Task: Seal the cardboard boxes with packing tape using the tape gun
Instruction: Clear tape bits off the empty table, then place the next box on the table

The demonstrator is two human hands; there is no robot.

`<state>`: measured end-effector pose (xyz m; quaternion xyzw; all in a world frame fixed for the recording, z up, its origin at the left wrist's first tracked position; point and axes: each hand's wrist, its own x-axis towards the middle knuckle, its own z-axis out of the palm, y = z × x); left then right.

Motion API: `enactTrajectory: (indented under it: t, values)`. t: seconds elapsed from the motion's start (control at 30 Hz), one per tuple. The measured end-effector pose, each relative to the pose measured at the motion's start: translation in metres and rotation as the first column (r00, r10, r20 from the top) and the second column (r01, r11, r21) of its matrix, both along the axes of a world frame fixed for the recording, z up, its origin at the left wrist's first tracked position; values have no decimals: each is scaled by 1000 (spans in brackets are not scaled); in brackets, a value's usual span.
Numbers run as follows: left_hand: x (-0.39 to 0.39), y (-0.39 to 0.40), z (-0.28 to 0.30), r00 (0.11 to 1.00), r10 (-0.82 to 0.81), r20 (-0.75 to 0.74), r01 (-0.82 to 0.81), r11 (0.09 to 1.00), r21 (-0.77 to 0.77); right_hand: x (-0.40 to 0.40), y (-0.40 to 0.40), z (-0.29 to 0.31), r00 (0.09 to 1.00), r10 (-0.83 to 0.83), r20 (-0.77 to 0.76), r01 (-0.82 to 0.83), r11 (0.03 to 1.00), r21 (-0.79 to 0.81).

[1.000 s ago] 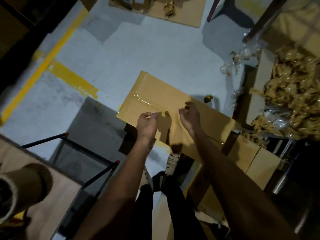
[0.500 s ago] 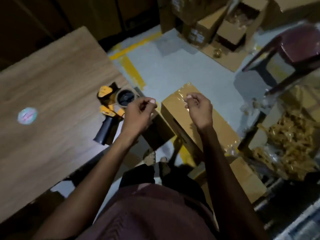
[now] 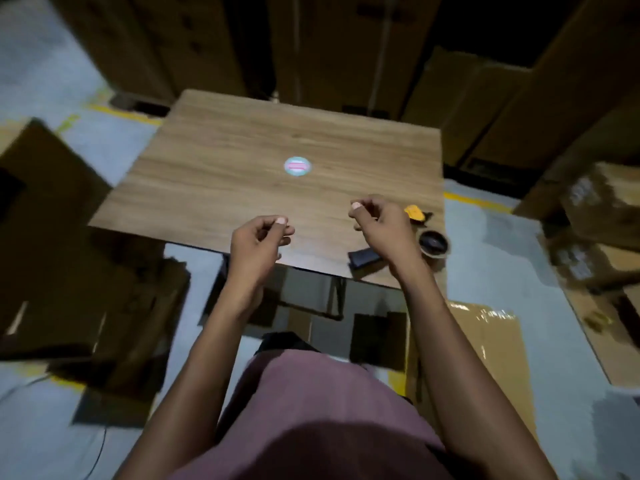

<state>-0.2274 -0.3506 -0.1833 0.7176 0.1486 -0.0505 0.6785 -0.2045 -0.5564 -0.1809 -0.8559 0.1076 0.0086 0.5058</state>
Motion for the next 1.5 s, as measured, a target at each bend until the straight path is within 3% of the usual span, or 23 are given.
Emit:
enactTrajectory:
  t: [0.23,0.37,0.57,0.73,0.87,1.0,1.13,1.33,1.5]
  values:
    - [35,132,5,938,345,31,-343,937,-59,71,159,17,941,336,37,-337,940,55]
    - [65,223,0,884,467,22,-464,883,-74,116,257,16,895,447,9,-447,894,44]
    - [83,359,-12,708,706,0,-706,708,-19,163,399,5,822,567,-50,-561,823,93]
    - [79,432,-16,601,799,-2,-794,598,108,169,485,-19,753,635,-174,-598,770,222]
    - [84,470,-21,576,814,76,-807,552,207,161,541,-47,665,696,-271,-645,718,261]
    - [90,500,-20,633,745,211,-740,501,449,155,584,-52,558,712,-426,-620,699,356]
    - [89,526,-18,712,646,276,-668,501,551,157,620,-47,567,649,-507,-456,760,462]
    - [100,598,-33,814,530,239,-532,514,673,156,654,-31,565,565,-601,-289,818,497]
    - [110,670,-45,884,451,118,-361,500,787,149,692,-26,554,528,-643,-157,825,542]
